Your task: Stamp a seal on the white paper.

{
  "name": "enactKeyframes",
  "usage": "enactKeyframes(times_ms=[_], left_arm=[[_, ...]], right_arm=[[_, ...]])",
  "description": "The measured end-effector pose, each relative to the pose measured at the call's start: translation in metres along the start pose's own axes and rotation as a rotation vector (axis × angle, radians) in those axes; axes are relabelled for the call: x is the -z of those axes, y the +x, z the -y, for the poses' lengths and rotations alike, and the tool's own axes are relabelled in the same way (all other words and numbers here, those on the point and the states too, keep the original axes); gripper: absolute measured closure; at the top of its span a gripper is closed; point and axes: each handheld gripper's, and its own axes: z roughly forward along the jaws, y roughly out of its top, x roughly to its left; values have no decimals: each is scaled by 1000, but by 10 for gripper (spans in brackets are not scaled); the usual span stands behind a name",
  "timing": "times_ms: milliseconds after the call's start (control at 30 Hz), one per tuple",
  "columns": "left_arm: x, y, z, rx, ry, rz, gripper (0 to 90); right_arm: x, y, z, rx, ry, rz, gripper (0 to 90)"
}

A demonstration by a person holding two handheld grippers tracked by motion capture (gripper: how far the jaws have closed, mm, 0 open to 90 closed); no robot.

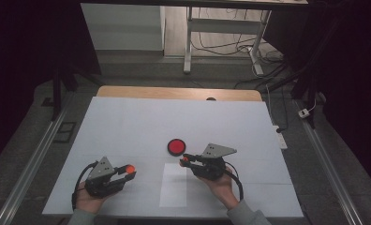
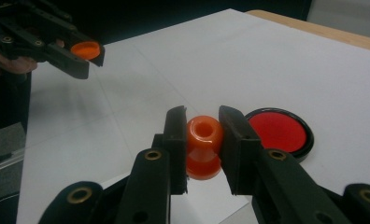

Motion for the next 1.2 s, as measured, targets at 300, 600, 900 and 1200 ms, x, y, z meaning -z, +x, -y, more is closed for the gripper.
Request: enactKeyframes(times_ms=[300,600,900,1200], left_arm=[[0,0,0,-1,2,0,653],[-1,-1,0,-5,4,2,653],[-1,-1,0,-6,3,2,653],[-2,-1,0,-8,6,4,653]], right_arm=[[-4,10,4,14,32,-35,727],[-11,20,8,33,75,-56,726],[-17,24,10,40,93,-69,726],[-22,27,13,53,123,-72,726]])
